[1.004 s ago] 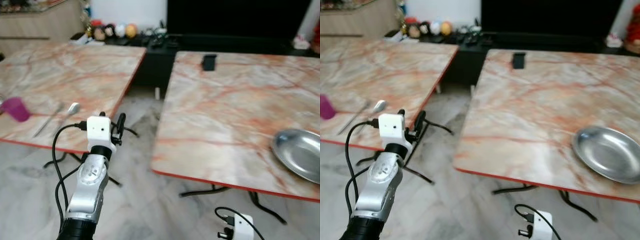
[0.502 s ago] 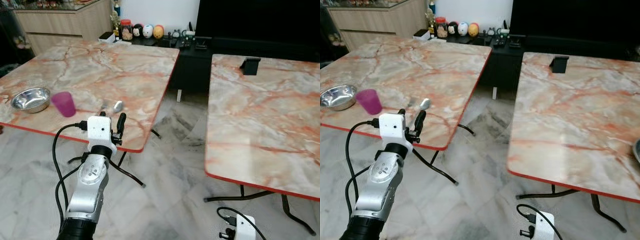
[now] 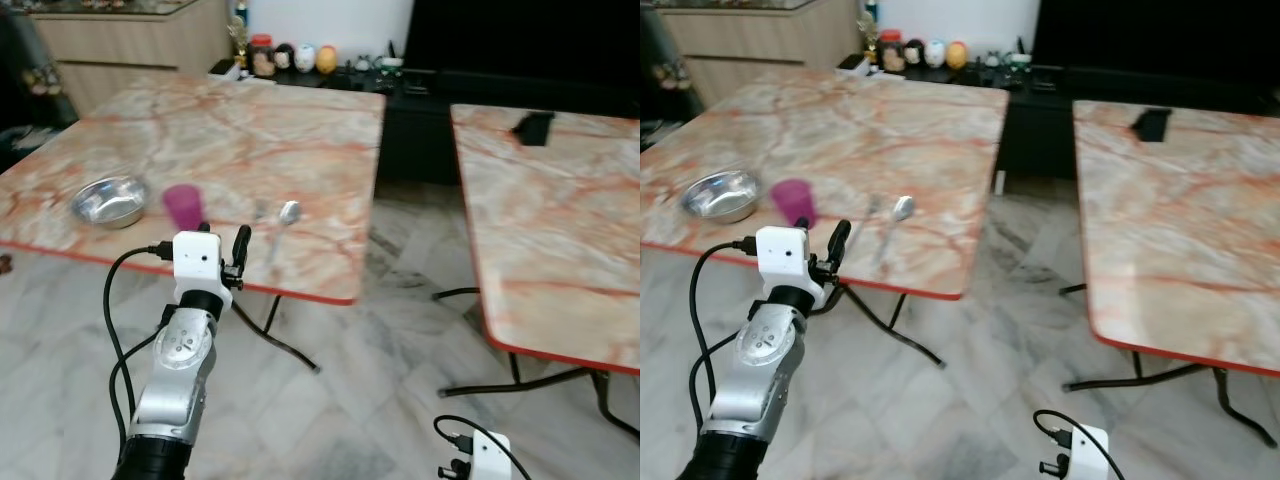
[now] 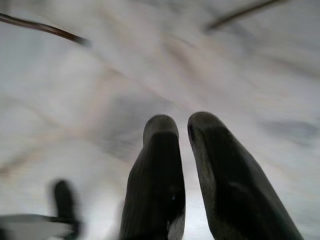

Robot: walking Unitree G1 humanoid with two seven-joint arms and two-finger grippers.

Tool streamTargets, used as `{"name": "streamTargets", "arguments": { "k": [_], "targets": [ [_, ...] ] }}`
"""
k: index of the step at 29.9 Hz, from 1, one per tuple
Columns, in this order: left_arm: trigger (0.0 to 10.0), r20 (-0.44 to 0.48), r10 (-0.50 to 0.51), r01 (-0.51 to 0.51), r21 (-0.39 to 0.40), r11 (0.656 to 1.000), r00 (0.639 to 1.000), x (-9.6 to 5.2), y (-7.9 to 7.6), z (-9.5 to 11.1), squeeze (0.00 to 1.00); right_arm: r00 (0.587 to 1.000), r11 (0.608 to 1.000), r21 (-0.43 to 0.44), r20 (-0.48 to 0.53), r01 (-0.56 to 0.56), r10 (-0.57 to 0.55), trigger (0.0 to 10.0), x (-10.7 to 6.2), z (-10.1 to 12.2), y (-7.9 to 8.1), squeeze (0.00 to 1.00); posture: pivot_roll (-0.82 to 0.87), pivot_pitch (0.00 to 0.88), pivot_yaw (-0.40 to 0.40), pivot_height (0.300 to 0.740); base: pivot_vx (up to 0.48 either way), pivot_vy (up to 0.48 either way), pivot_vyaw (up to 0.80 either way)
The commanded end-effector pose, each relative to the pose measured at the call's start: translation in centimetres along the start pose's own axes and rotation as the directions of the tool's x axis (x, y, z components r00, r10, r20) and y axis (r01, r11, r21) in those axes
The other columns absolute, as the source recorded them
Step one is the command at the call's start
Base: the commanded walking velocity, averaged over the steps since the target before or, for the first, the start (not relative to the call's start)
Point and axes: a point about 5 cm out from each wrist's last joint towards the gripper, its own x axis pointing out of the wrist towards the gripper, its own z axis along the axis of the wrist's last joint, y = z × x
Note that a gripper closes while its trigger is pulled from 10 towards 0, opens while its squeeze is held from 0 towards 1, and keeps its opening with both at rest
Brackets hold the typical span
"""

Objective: Setting the table

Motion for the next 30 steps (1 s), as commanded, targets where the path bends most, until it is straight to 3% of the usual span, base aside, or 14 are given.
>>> {"name": "streamTargets", "arguments": {
  "k": [1, 23, 30],
  "targets": [
    [10.0, 0.023, -0.018, 0.018, -0.010, 1.000, 1.000, 0.24, -0.74, 0.55, 0.00, 1.000, 1.000, -0.001, -0.019, 0.016, -0.016, 10.0, -0.17, -0.54, -0.67, 0.00, 0.05, 0.000, -0.018, 0.740, 0.000, 0.382, 0.00],
    [10.0, 0.020, -0.069, 0.070, -0.030, 0.997, 0.997, 0.32, -1.51, 0.40, 0.00, 1.000, 1.000, 0.014, -0.015, 0.019, -0.019, 10.0, -0.20, -0.59, -0.71, 0.00, 0.05, 0.000, -0.010, 0.740, 0.000, 0.374, 0.00],
    [10.0, 0.022, -0.081, 0.082, -0.032, 0.996, 0.996, 0.24, -1.71, 0.40, 0.00, 0.999, 1.000, 0.006, -0.027, 0.020, -0.019, 10.0, -0.20, -0.73, -0.57, 0.00, 0.06, 0.000, -0.009, 0.740, 0.000, 0.372, -0.66]
  ]
}}
